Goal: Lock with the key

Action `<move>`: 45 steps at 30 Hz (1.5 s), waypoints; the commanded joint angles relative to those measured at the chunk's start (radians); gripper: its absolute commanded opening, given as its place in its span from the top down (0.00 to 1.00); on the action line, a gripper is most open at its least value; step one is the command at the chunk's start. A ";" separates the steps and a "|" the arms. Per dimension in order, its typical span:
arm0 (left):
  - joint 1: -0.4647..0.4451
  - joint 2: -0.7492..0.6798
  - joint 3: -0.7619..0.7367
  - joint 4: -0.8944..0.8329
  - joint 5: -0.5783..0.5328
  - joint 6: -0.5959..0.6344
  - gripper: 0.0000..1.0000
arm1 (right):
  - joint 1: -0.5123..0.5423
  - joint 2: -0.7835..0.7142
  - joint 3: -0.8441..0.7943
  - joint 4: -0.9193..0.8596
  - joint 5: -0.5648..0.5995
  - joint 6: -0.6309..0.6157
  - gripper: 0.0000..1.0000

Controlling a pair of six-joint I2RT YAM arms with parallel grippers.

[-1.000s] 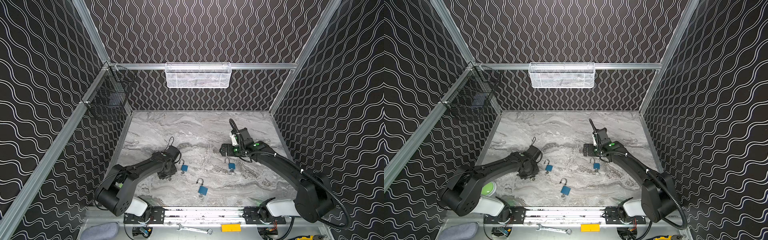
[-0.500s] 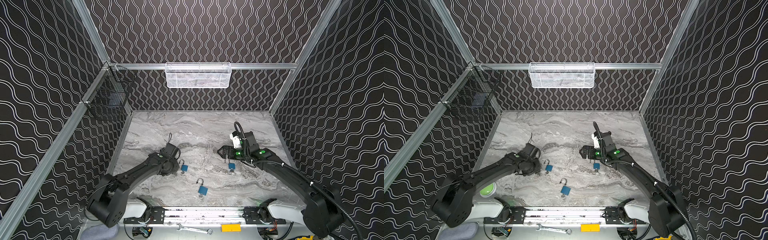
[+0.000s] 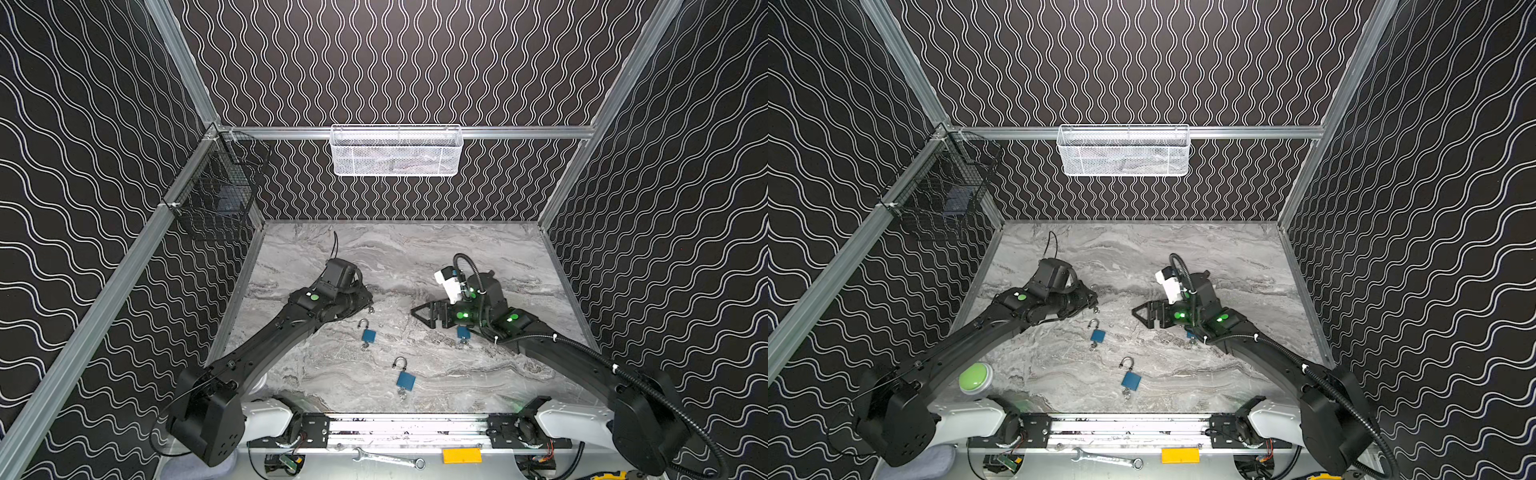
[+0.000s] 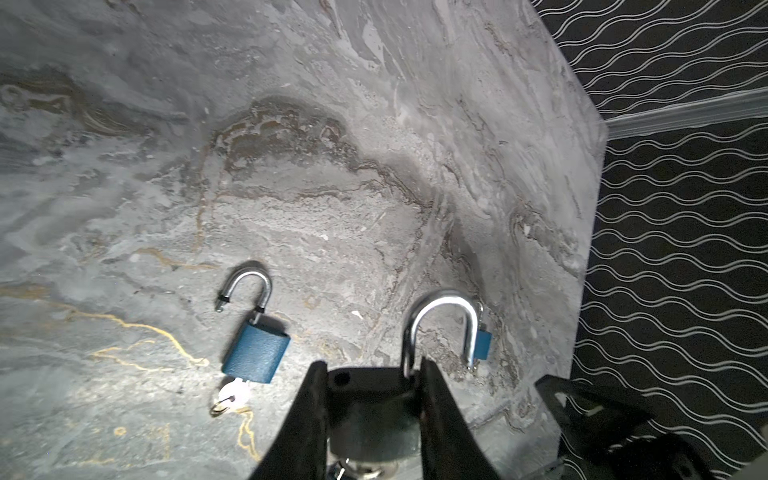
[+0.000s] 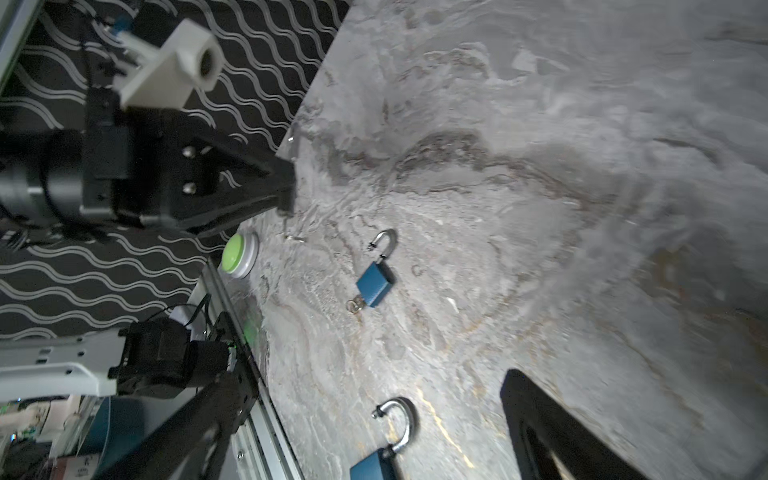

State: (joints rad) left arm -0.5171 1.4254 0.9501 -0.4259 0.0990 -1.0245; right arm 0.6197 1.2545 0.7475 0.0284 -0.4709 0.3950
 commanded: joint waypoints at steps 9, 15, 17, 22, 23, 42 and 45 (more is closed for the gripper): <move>0.000 -0.050 -0.087 0.155 0.069 -0.164 0.93 | 0.249 0.100 -0.026 0.409 0.399 0.051 0.31; 0.001 -0.066 -0.071 0.137 0.063 -0.156 0.94 | 0.294 0.167 -0.020 0.475 0.425 0.076 0.39; 0.000 -0.072 -0.064 0.124 0.058 -0.150 0.94 | 0.299 0.189 -0.015 0.487 0.422 0.086 0.40; 0.000 -0.085 -0.074 0.127 0.060 -0.158 0.94 | 0.317 0.219 0.002 0.533 0.415 0.090 0.45; 0.000 -0.089 -0.080 0.133 0.063 -0.163 0.94 | 0.318 0.223 0.006 0.536 0.416 0.092 0.45; 0.000 -0.124 -0.114 0.169 0.073 -0.195 0.96 | 0.361 0.318 0.049 0.614 0.505 0.115 0.61; 0.001 -0.128 -0.116 0.174 0.071 -0.203 0.96 | 0.362 0.327 0.048 0.627 0.506 0.121 0.62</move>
State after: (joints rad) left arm -0.5171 1.3006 0.8356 -0.3084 0.1715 -1.2095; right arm 0.9802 1.5753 0.7952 0.5945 0.0139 0.5060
